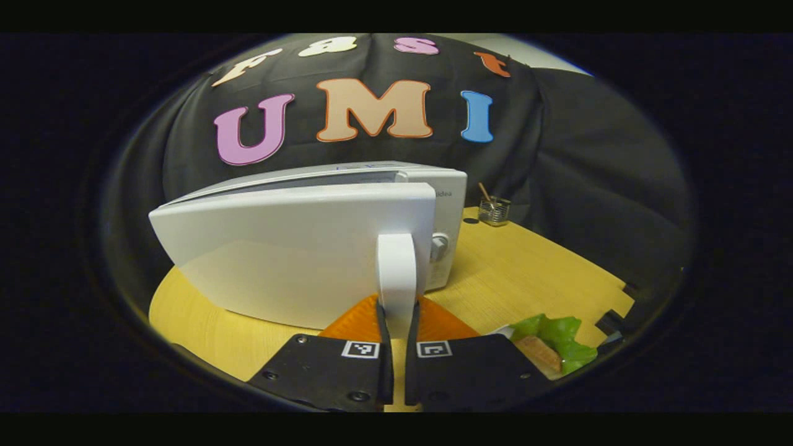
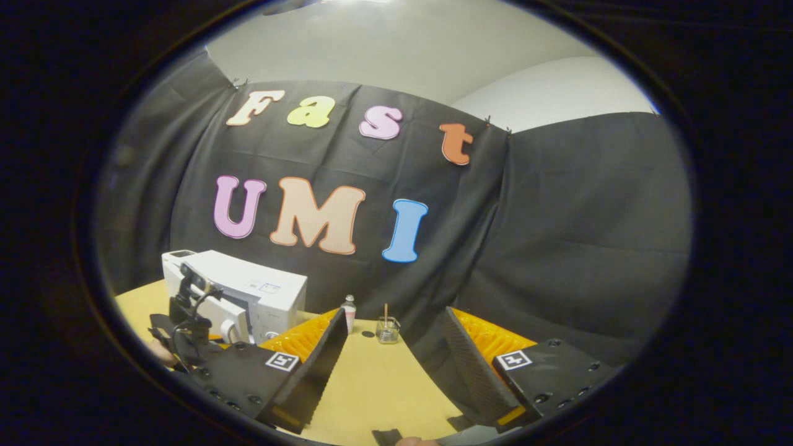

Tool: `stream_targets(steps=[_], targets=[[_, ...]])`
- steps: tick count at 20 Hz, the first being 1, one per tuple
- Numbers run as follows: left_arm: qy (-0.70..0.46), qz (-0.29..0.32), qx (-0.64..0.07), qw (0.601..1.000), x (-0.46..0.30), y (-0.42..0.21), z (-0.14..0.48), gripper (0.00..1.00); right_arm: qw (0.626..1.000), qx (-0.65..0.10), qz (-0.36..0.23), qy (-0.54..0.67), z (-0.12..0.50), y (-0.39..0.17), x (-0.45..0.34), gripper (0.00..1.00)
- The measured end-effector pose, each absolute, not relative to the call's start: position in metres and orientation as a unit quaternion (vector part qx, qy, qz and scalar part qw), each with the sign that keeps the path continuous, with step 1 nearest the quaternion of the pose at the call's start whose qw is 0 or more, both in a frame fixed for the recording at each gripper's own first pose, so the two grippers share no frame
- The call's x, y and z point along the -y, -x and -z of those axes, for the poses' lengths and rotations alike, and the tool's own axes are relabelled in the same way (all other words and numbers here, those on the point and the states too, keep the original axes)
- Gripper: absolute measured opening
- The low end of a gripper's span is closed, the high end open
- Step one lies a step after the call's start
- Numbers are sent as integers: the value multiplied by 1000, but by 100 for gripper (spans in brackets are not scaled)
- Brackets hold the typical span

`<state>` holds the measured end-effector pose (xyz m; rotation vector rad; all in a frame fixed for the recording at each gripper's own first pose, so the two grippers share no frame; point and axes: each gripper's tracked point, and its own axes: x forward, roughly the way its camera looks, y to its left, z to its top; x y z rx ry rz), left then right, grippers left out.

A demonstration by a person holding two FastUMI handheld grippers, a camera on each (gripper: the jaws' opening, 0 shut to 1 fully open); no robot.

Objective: Open the microwave oven with the left hand, put the food in, and close the microwave oven.

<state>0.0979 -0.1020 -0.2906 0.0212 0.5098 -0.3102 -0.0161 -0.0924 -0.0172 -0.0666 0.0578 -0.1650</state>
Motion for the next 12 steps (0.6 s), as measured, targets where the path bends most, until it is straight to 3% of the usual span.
stream_targets(steps=[5, 12], targets=[[-8, 164, -259, 952, 72, -42, 288, 8, 997, -19, 65, 26, 17, 7, 71, 97], [-12, 122, -276, 953, 25, 6, 285, 8, 1000, -14, 20, 1, 25, -4, 26, 97]])
